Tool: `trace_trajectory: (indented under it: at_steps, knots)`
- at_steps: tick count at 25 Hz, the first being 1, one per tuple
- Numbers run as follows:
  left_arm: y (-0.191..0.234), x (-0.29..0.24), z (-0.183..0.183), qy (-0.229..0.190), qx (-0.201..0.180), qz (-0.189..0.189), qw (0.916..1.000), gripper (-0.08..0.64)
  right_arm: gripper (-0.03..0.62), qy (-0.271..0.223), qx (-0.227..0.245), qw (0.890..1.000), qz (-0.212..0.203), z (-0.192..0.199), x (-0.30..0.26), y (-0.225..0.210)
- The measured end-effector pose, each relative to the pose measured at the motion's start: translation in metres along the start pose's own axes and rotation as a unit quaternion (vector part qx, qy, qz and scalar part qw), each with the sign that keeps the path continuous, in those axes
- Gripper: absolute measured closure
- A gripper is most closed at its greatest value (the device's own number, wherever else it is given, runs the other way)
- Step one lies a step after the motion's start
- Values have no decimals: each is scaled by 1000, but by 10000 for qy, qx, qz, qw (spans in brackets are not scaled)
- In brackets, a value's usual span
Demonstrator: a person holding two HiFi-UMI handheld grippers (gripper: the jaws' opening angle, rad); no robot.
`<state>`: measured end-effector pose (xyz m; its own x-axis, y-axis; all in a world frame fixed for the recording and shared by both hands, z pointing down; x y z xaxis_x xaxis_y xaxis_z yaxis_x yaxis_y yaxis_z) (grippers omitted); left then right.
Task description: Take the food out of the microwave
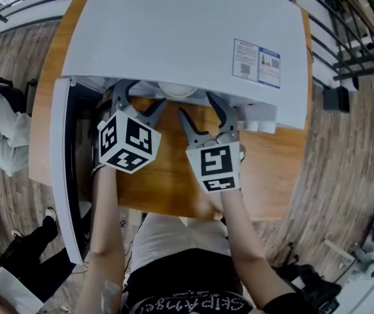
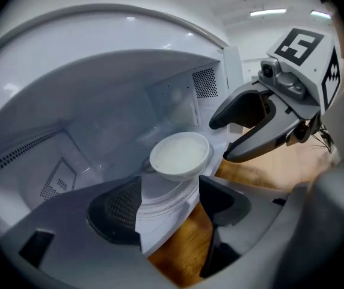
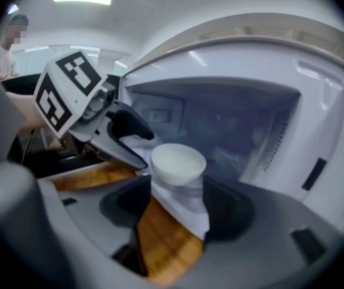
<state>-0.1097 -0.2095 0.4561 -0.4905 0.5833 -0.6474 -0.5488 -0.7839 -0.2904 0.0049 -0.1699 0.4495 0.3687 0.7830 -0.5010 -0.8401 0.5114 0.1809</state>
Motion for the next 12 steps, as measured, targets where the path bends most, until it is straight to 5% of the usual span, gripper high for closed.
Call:
trace_trajectory:
  at_steps: [12]
  knots:
    - [0, -23, 0, 165, -214, 430, 9987, 245, 324, 715, 143, 9968, 341, 3, -26, -1]
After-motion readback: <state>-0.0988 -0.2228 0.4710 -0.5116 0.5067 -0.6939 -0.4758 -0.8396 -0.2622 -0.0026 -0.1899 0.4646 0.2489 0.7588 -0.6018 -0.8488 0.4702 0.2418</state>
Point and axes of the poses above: the fingertips, and each gripper's own axes: x backward along the fingers, y to its left, z out of its underside, the point moved 5 cm from there along x, backward along the fingers, and after that the axes turned 3 degrees about z, right-handed, at the moved point
